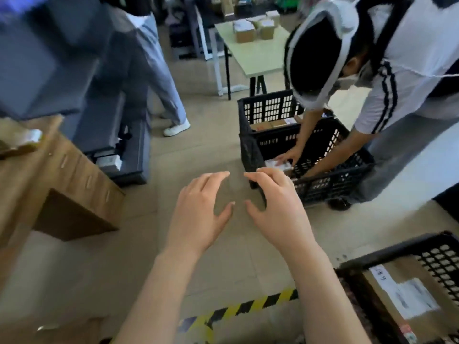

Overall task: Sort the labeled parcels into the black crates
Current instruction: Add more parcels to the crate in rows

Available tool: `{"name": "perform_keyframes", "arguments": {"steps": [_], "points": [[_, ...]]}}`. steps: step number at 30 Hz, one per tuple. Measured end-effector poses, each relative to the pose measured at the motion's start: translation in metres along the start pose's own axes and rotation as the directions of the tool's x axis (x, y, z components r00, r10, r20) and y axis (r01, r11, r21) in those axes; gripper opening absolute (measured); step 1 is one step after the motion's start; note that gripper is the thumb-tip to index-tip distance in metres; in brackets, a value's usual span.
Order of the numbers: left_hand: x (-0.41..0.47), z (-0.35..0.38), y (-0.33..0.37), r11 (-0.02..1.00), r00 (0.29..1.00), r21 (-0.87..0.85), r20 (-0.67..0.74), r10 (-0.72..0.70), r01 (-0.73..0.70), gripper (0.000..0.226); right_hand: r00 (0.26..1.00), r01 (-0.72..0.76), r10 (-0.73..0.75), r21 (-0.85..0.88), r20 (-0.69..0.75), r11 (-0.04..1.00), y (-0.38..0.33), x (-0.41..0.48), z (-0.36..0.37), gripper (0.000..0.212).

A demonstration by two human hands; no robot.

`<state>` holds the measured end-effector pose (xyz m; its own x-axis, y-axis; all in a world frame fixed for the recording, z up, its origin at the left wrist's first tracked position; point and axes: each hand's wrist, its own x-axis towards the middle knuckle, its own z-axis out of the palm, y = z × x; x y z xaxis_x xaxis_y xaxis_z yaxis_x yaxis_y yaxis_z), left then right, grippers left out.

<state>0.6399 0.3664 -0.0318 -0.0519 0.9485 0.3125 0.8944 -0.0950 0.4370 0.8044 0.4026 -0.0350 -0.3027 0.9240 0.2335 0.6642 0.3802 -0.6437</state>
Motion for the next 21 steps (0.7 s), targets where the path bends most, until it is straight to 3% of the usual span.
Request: {"name": "perform_keyframes", "arguments": {"steps": [9, 14, 21], "points": [[-0.078, -0.174, -0.184, 0.950, 0.948, 0.139, -0.198, -0.249, 0.278, 0.050, 0.945, 0.258, -0.275, 0.117, 0.177, 0.959, -0.210, 0.040, 0.150, 0.047], [-0.113, -0.248, -0.250, 0.879, 0.850, 0.117, -0.339, -0.402, 0.463, 0.048, 0.833, 0.460, -0.485, 0.152, 0.266, 0.875, -0.313, 0.064, 0.206, 0.047], [-0.136, -0.300, -0.328, 0.747, 0.680, 0.065, -0.471, -0.561, 0.661, 0.048, 0.673, 0.590, -0.632, 0.237, 0.384, 0.772, -0.399, 0.105, 0.288, 0.049]]}}
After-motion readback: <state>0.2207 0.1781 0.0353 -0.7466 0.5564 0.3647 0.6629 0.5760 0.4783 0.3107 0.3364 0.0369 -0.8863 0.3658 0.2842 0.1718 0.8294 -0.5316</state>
